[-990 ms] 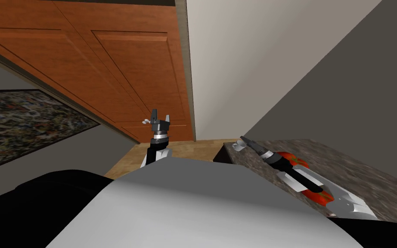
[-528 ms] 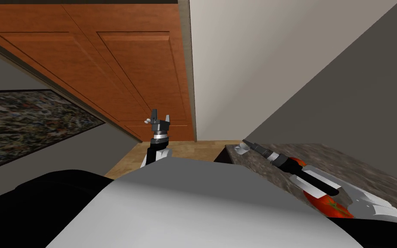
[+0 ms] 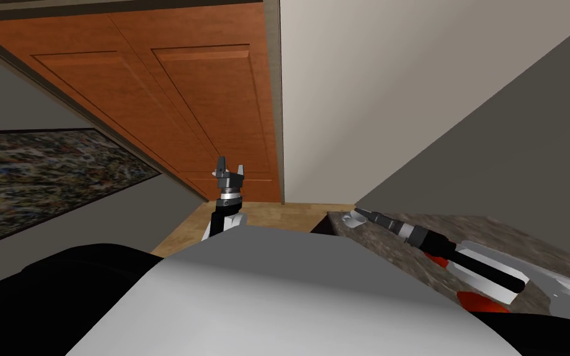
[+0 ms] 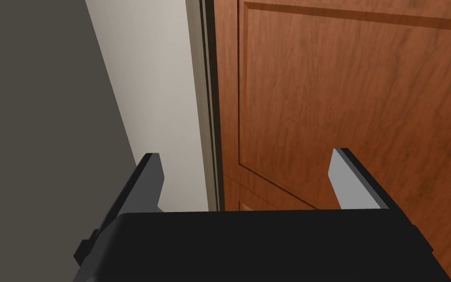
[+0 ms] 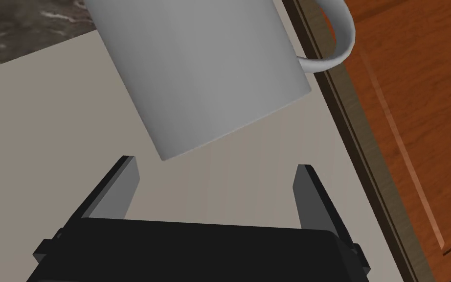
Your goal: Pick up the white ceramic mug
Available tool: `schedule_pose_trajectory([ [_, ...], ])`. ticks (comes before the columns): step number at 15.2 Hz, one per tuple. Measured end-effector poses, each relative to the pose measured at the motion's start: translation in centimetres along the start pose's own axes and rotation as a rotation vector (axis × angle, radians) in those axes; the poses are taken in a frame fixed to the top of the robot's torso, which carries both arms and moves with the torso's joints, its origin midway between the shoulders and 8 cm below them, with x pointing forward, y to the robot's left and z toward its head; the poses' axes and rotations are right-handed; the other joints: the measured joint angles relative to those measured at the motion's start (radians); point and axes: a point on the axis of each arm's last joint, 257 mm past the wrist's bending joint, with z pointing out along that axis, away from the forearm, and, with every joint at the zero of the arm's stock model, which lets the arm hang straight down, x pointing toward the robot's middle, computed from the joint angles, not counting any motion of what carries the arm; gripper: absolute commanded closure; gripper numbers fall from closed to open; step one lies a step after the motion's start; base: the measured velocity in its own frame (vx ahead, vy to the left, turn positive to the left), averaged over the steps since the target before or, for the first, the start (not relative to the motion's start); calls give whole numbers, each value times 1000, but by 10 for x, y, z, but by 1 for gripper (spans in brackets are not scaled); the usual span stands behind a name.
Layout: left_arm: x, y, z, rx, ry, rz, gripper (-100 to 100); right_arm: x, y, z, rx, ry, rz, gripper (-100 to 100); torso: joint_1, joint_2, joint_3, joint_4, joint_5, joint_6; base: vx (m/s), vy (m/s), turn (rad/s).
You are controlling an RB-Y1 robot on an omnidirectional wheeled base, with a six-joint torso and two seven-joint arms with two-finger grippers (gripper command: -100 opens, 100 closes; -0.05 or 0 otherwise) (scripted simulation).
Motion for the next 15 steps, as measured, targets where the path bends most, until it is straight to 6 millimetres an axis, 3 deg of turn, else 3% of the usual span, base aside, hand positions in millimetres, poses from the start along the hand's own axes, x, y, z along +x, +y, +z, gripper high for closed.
schedule_pose_trajectory([
  [8,0,0,0,0,0,0,0,28,-49,-46,128,195,-58,-100,2,0,0,0,0,0,30,44,102],
  [15,0,0,0,0,0,0,0,49,-90,-100,243,378,-103,-100,4,-1,-1,0,1,0,38,66,102],
])
